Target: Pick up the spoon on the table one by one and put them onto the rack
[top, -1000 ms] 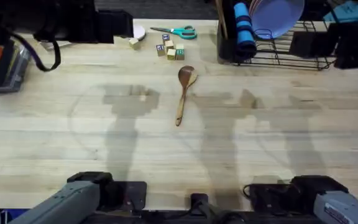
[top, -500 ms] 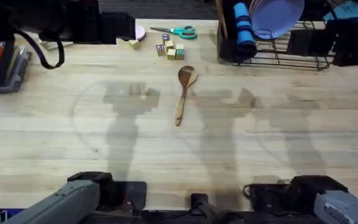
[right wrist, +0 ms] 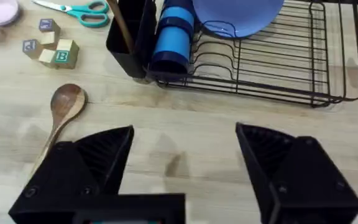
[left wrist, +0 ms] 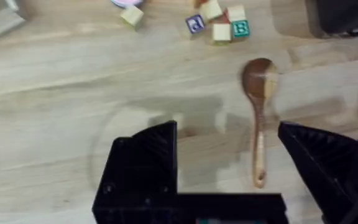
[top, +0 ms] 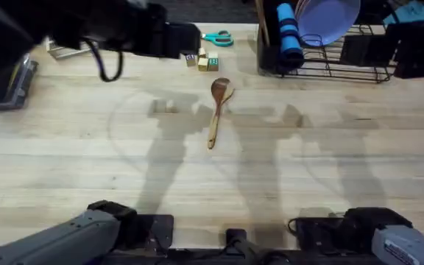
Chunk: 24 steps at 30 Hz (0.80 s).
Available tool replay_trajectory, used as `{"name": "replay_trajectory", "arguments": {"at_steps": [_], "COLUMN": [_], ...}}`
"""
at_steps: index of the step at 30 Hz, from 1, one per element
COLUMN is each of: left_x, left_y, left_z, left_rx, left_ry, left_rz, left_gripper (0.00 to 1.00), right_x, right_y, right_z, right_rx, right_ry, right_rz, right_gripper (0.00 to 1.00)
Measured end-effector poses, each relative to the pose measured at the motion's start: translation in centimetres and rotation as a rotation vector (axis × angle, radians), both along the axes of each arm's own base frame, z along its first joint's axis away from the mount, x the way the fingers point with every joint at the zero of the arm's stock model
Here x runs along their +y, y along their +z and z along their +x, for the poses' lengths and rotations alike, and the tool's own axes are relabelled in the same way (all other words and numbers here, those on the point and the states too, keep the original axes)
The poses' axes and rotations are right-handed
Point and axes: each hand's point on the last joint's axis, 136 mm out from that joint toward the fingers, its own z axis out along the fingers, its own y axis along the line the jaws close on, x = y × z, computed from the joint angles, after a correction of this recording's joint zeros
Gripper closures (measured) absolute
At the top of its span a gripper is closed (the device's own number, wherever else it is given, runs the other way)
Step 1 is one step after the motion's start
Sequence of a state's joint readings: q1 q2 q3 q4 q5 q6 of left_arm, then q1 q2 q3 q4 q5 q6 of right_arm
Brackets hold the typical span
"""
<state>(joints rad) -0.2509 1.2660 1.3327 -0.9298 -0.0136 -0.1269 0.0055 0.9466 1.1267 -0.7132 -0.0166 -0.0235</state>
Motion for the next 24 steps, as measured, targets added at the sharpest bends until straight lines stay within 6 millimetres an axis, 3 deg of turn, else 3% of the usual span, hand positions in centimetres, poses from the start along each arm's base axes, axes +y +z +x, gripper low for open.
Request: {"name": "replay_trajectory", "arguments": {"at_steps": [13, 24], "left_x": [-6.5, -7.8], "left_y": [-5.7, -12.0], "left_z": [-0.2, 0.2], "left_rx": [0.195, 0.387], "left_ry": [-0.057, -0.065], "left_rz": [-0.041, -0.02], "left_gripper": [0.007, 0.008], "right_x": [0.0, 0.0], "right_y": [0.0, 0.0], "right_z": [0.0, 0.0], "right_rx": [0.0, 0.0], "right_ry": [0.0, 0.0], "right_rz": [0.0, 0.0], "right_gripper": [0.008, 0.008]}}
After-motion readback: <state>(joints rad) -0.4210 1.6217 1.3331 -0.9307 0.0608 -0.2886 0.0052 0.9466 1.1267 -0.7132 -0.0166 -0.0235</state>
